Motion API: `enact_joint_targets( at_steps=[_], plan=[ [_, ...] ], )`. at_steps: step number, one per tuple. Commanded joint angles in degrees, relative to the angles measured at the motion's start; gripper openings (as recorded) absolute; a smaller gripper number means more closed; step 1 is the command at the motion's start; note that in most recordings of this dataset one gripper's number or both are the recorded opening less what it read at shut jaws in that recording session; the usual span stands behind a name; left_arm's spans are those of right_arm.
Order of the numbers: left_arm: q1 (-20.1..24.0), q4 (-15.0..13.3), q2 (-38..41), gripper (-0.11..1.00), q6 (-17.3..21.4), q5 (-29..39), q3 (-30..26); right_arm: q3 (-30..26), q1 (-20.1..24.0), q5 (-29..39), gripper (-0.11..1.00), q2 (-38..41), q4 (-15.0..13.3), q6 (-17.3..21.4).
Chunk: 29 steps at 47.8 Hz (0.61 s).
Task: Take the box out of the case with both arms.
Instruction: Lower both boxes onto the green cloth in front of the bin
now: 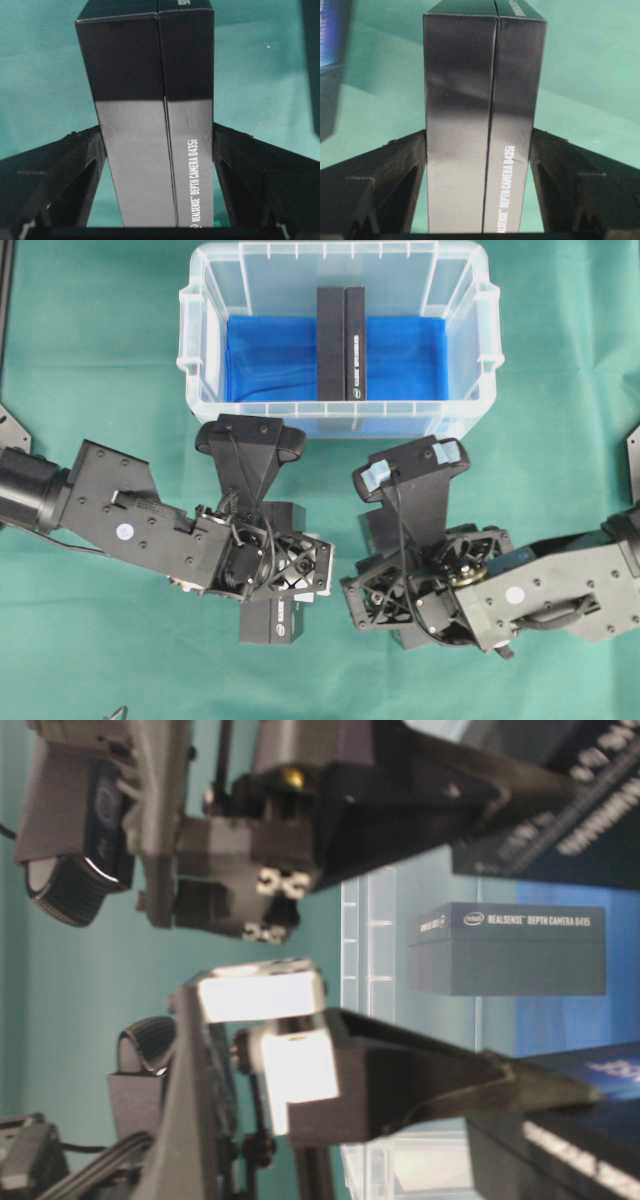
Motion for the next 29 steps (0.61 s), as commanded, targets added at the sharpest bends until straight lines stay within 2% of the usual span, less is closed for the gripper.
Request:
enact_joint_targets(
  at_steps=[1, 10, 17, 24, 29],
  plan=[
    [0.09, 0.09, -1.41, 0.65, 0.18, -1.58, -0.26, -0.26, -0.44, -1.49, 0.66, -1.67, -0.09, 0.18],
    [0.70, -0.70, -1.41, 0.65, 2.81, -2.64, -0.09, -0.09, -0.88, -1.05, 0.66, -1.67, -0.18, 0.18],
    [1.58, -2.72, -1.23, 0.65, 7.29, -5.10, 0.53, 0.09, -0.97, -1.23, 0.66, -1.67, -0.18, 0.18],
    [1.93, -3.25, -1.67, 0.65, 10.46, -7.47, 2.55, 0.18, -0.97, -1.23, 0.66, -1.67, 0.09, 0.09],
    [2.02, -3.25, -2.72, 0.65, 11.25, -8.88, 4.75, 0.18, -0.88, -1.14, 0.66, -1.58, 0.26, 0.09]
  ],
)
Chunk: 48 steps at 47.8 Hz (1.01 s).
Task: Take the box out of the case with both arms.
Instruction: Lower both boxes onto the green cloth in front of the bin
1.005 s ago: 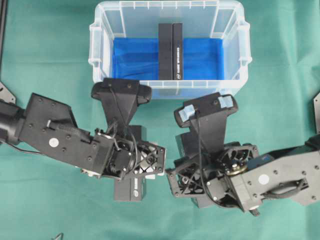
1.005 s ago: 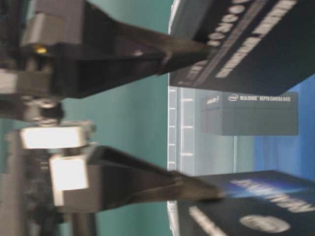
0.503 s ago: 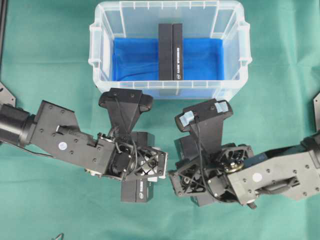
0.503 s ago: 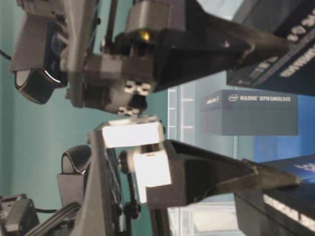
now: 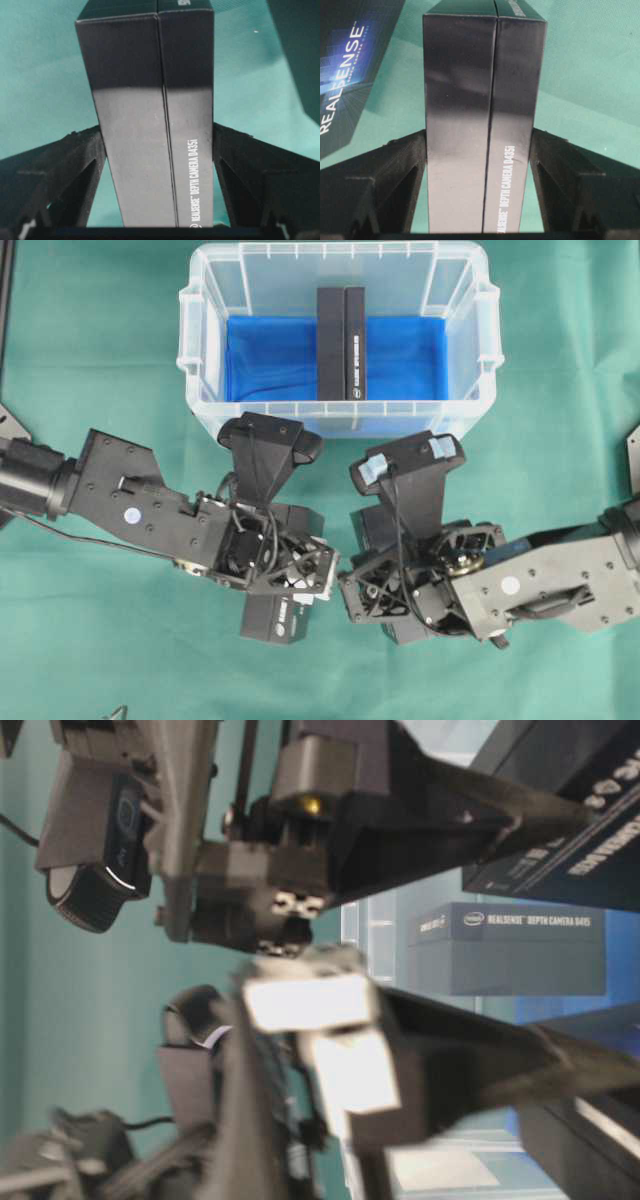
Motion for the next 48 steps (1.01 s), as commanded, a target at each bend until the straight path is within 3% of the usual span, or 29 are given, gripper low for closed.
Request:
enact_joint_targets(
  at_steps=[1, 5, 9, 13, 16, 22, 48],
  plan=[
    [0.26, -0.18, -2.90, 0.65, 0.18, -1.49, 0.70, -0.53, 0.26, -0.09, 0.66, -1.76, 0.09, 0.18],
    [0.00, -0.26, -4.04, 0.65, 0.00, -3.96, 2.99, -0.53, 0.44, 0.00, 0.67, -1.76, 0.09, 0.18],
    [-0.62, -0.26, -4.75, 0.65, 0.00, -6.50, 4.48, -0.53, 0.53, 0.26, 0.87, -1.76, 0.09, 0.26],
    [-1.14, -0.18, -4.92, 0.65, -0.18, -7.82, 4.92, -0.62, 0.53, 0.88, 0.97, -1.76, 0.00, 0.26],
    [-1.41, -0.18, -4.83, 0.67, -0.79, -7.65, 4.57, -0.62, 0.53, 1.41, 0.96, -1.76, 0.09, 0.26],
    [-1.67, -0.18, -4.13, 0.86, -2.81, -6.33, 3.25, -0.70, 0.53, 1.67, 0.95, -1.76, 0.09, 0.26],
    [-1.05, -0.18, -3.25, 0.82, -4.83, -3.96, 0.62, -1.58, 0.79, 1.76, 0.95, -1.76, 0.09, 0.18]
  ],
)
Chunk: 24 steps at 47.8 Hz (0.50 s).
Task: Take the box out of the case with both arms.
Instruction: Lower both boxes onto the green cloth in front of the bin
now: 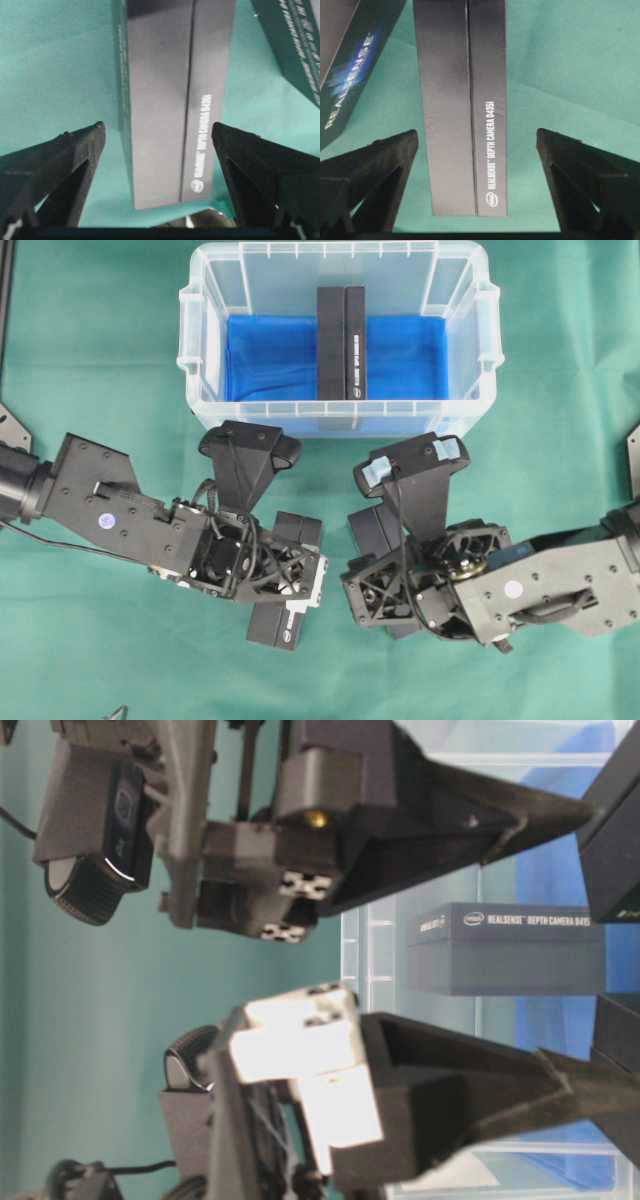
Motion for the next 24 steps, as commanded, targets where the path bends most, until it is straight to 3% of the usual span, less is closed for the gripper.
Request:
enact_joint_targets(
  at_steps=[1, 11, 24],
  plan=[
    [0.26, -0.09, -0.70, 0.82, -0.70, 0.70, -2.46, -1.58, 0.18, 0.18, 0.95, -1.67, -0.09, 0.09],
    [0.26, 0.26, -0.70, 0.81, -1.14, 8.44, -7.03, -4.31, 0.18, 3.78, 0.95, -2.55, -0.09, 0.09],
    [0.70, 2.55, -1.32, 0.81, -0.88, 19.16, -17.23, -8.44, 0.18, 11.95, 0.95, -5.62, -0.18, -0.09]
  ],
)
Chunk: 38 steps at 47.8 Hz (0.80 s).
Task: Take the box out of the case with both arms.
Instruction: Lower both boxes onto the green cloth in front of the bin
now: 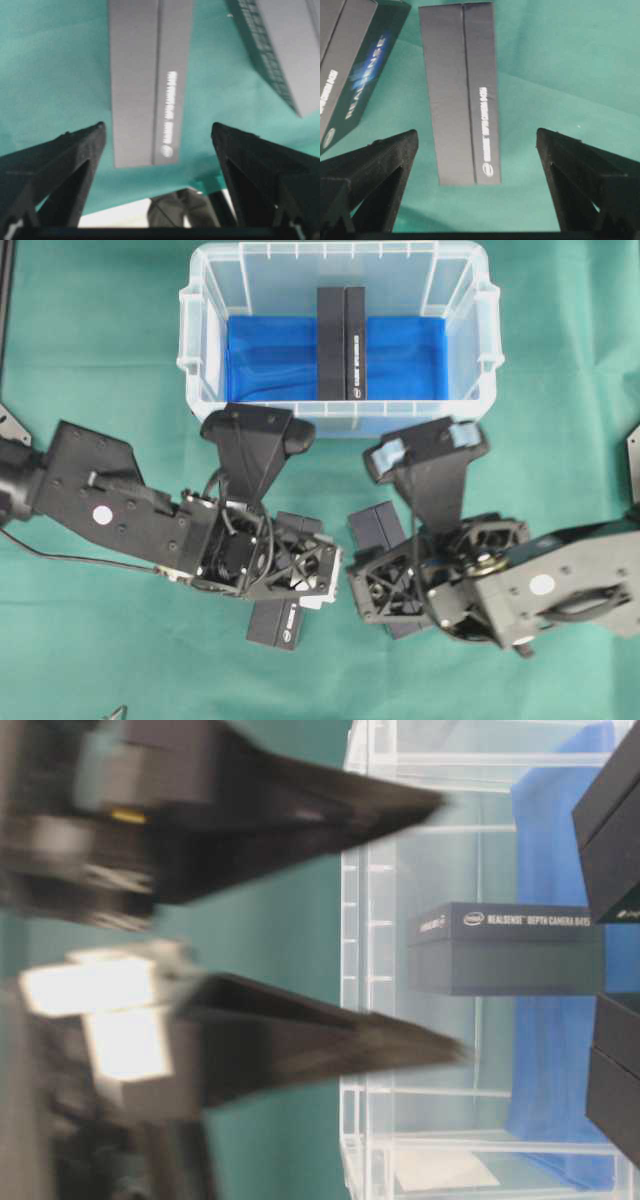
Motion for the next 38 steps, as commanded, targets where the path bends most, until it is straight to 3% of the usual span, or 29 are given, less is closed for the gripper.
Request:
enact_joint_targets(
  at_steps=[1, 23, 31, 38],
  plan=[
    [0.35, 0.88, -1.85, 0.81, 0.00, 3.34, -4.75, -2.55, 0.18, 2.46, 0.95, -2.90, -0.09, -0.09],
    [0.62, 3.60, -2.11, 0.81, 0.18, 19.07, -19.42, -13.62, -0.26, 16.88, 0.95, -5.19, -0.62, -1.49],
    [0.88, 3.60, -1.32, 0.81, 0.44, 21.80, -22.76, -16.96, -0.35, 22.85, 0.95, -5.19, -1.23, -2.72],
    [1.32, 3.60, -0.88, 0.81, 1.32, 22.85, -23.64, -17.23, -0.62, 23.91, 0.95, -5.19, -1.49, -3.25]
  ],
)
